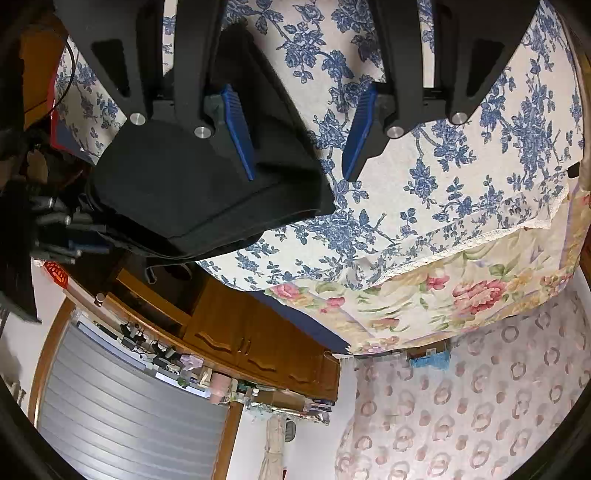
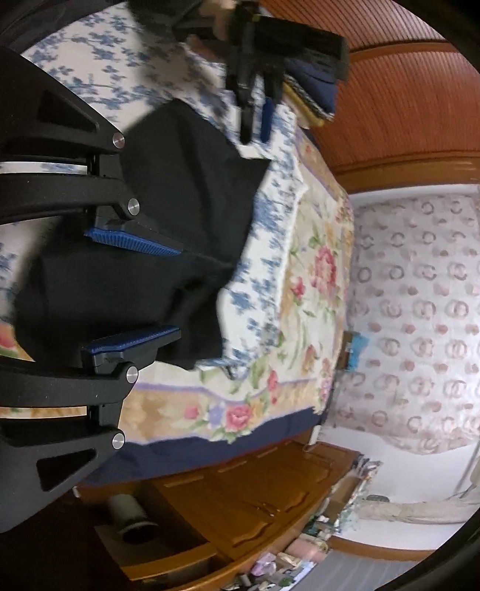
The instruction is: Fold small clothes
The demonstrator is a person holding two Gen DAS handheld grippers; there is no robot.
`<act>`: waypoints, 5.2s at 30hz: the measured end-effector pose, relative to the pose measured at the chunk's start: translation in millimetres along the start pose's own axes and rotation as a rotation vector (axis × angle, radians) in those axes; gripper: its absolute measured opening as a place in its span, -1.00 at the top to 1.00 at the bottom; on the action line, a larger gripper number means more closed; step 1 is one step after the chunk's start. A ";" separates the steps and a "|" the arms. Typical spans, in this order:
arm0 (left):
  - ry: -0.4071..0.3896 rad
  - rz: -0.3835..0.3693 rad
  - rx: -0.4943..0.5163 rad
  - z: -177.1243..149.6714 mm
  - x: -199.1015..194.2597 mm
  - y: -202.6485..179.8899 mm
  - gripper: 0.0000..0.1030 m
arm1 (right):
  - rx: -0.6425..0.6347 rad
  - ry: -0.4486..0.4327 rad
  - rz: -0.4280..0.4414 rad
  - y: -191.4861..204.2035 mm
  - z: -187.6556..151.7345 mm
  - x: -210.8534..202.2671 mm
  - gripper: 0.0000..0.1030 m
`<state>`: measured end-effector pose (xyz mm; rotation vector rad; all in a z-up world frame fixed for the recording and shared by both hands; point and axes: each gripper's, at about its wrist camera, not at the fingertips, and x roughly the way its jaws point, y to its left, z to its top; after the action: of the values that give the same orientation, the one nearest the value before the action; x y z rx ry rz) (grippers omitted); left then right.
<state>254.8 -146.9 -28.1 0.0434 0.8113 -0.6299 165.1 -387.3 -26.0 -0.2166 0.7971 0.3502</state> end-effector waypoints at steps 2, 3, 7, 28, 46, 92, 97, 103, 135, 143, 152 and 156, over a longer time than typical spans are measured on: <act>0.001 0.001 0.001 -0.5 0.0 -0.7 0.08 | -0.007 0.026 -0.008 2.3 -9.3 2.6 0.24; 0.002 0.000 0.001 -0.7 0.1 -0.7 0.08 | -0.014 0.036 -0.011 2.2 -12.0 3.4 0.25; 0.006 0.002 0.004 -0.6 0.6 -3.0 0.08 | -0.041 0.032 -0.026 -5.2 -7.9 2.8 0.86; 0.052 0.005 -0.056 18.5 42.0 17.4 0.08 | 0.203 -0.027 -0.092 -53.3 9.0 15.3 -0.33; 0.104 -0.132 -0.092 15.4 71.5 23.4 0.39 | 0.280 0.040 0.067 -29.9 -13.7 65.5 -0.15; -0.526 0.567 -0.497 -170.1 -291.3 237.4 0.92 | -0.698 -0.267 0.523 410.4 303.9 91.6 0.58; -0.447 0.579 -0.582 -204.5 -273.0 262.6 0.92 | -0.723 -0.194 0.479 468.5 310.0 146.2 0.30; -0.410 0.596 -0.570 -206.6 -261.1 273.1 0.88 | -0.557 -0.263 0.422 445.8 313.4 155.1 0.05; -0.450 0.571 -0.220 -164.5 -273.7 117.2 -0.09 | -0.157 -0.333 0.261 297.2 146.7 42.0 -0.27; -0.431 0.524 -0.179 -146.2 -257.0 77.4 -0.09 | -0.042 -0.372 0.100 251.0 88.3 -10.9 -0.45; -0.424 0.525 -0.144 -135.8 -252.4 42.9 -0.09 | 0.086 -0.438 0.003 214.7 49.4 -56.7 -0.45; -0.428 0.505 -0.148 -132.1 -251.3 36.7 -0.09 | 0.102 -0.444 -0.017 209.2 41.9 -65.5 -0.45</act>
<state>56.9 46.6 45.4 -0.0222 0.4025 -0.0900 69.6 -196.0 38.2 -0.0455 0.3735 0.3255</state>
